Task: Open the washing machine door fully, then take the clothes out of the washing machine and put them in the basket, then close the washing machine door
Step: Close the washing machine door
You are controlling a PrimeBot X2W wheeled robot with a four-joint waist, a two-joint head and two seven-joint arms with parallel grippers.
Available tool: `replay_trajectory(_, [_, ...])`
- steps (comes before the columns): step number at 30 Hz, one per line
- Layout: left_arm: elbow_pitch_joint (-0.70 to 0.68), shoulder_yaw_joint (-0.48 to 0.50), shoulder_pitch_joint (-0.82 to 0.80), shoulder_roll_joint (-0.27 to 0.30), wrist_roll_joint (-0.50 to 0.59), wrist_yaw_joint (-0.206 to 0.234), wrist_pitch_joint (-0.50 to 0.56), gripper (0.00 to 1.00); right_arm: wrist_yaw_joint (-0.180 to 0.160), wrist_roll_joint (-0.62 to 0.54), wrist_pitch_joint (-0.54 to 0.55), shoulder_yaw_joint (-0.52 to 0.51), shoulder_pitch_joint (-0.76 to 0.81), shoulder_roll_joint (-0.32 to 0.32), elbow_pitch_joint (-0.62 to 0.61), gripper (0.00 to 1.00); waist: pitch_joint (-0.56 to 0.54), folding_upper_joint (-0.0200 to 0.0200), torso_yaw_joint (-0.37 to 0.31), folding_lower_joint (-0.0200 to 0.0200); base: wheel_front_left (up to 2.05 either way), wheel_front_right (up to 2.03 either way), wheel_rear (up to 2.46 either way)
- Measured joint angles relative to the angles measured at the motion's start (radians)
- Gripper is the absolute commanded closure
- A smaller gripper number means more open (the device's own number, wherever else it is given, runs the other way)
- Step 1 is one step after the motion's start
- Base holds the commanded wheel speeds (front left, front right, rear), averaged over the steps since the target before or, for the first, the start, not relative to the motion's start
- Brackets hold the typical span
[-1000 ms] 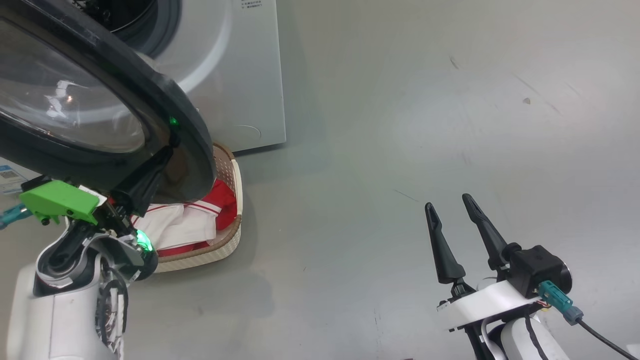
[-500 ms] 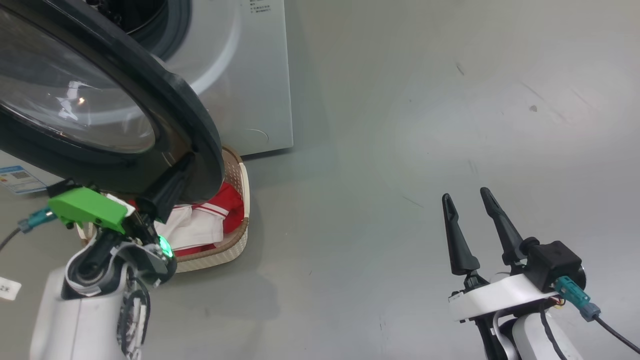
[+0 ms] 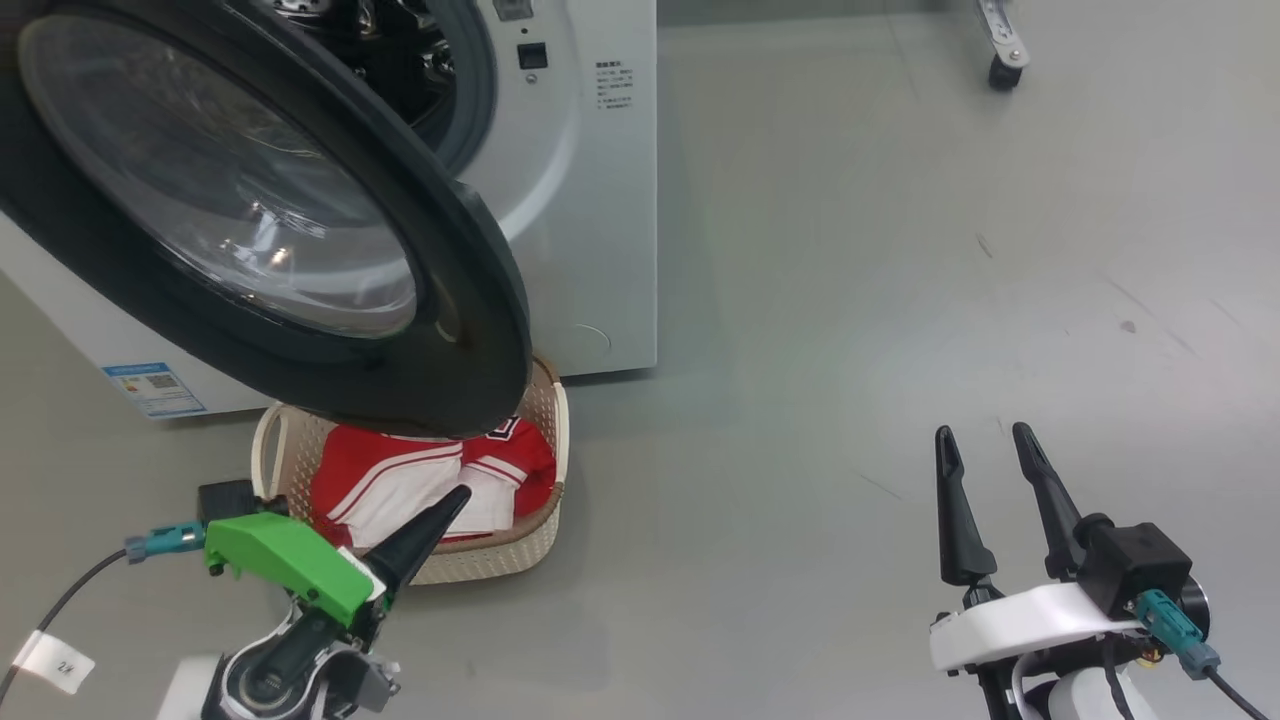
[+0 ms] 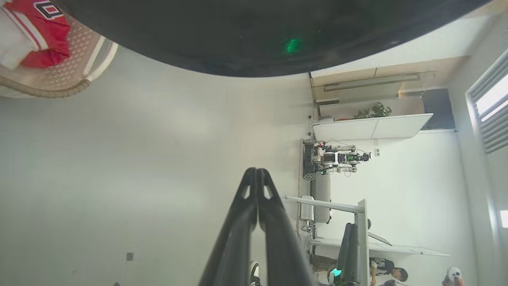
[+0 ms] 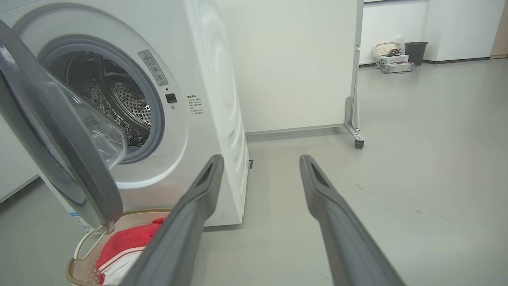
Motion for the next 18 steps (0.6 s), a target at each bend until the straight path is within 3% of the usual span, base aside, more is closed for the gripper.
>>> replay_trajectory(3, [-0.069,-0.017,0.046,0.038,0.083,0.000,-0.036,1.00,0.000,0.000,0.000,-0.007,0.026,0.001,0.000,0.00,-0.025,0.0000,0.028,0.0000,0.00,0.00,0.00])
replay_trajectory(11, [-0.325,-0.046,0.100,0.077,0.253,0.000,-0.201,1.00,0.001,0.007,0.000,-0.029,0.070,0.002,-0.013,0.00,-0.072,0.0000,0.111,0.0000,0.00,0.00,0.00])
replay_trajectory(15, [-0.417,-0.062,0.138,0.186,0.492,0.000,-0.388,1.00,0.007,0.007,0.000,-0.024,0.071,0.004,-0.025,0.00,-0.091,0.0000,0.156,0.0000,0.00,0.00,0.00])
replay_trajectory(18, [-0.413,-0.084,0.188,0.219,0.595,0.000,-0.475,1.00,0.012,0.007,0.000,-0.019,0.072,0.004,-0.026,0.00,-0.100,0.0000,0.175,0.0000,0.00,0.00,0.00])
